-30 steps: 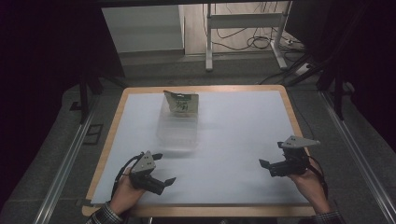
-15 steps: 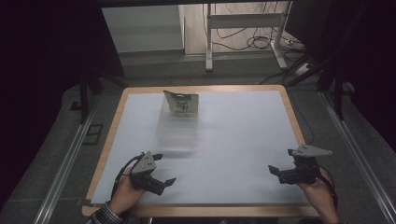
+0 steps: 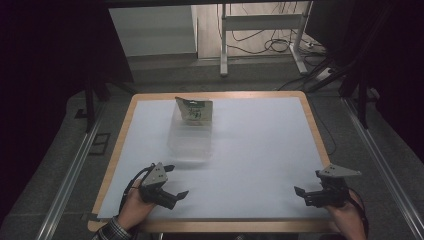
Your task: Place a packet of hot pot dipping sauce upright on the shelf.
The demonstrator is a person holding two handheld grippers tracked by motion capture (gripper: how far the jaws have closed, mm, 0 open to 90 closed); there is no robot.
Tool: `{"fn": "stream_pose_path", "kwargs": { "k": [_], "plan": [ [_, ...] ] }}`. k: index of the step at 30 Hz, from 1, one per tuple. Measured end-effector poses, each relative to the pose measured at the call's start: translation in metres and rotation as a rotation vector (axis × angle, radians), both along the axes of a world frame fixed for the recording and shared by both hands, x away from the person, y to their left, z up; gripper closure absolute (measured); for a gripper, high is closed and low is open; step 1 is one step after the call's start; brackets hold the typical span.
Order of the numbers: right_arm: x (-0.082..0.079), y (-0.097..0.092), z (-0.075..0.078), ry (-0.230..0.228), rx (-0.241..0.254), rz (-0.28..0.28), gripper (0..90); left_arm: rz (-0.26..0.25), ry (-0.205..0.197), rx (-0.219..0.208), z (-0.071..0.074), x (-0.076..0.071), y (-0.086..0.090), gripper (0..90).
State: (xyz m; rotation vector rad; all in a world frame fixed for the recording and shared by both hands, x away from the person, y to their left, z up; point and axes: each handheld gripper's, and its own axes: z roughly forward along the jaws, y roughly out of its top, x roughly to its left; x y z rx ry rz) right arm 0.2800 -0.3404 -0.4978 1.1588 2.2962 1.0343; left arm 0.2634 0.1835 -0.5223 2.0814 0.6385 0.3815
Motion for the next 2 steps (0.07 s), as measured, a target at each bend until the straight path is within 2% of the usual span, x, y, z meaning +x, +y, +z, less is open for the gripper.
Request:
{"fn": "stream_pose_path", "kwargs": {
  "k": [2],
  "plan": [
    [0.0, 0.0002, -0.0001, -0.002, -0.002, 0.004, 0.0, 0.0, 0.002, 0.0, 0.0, 0.0003, 0.0001, 1.4]
  ]
}}
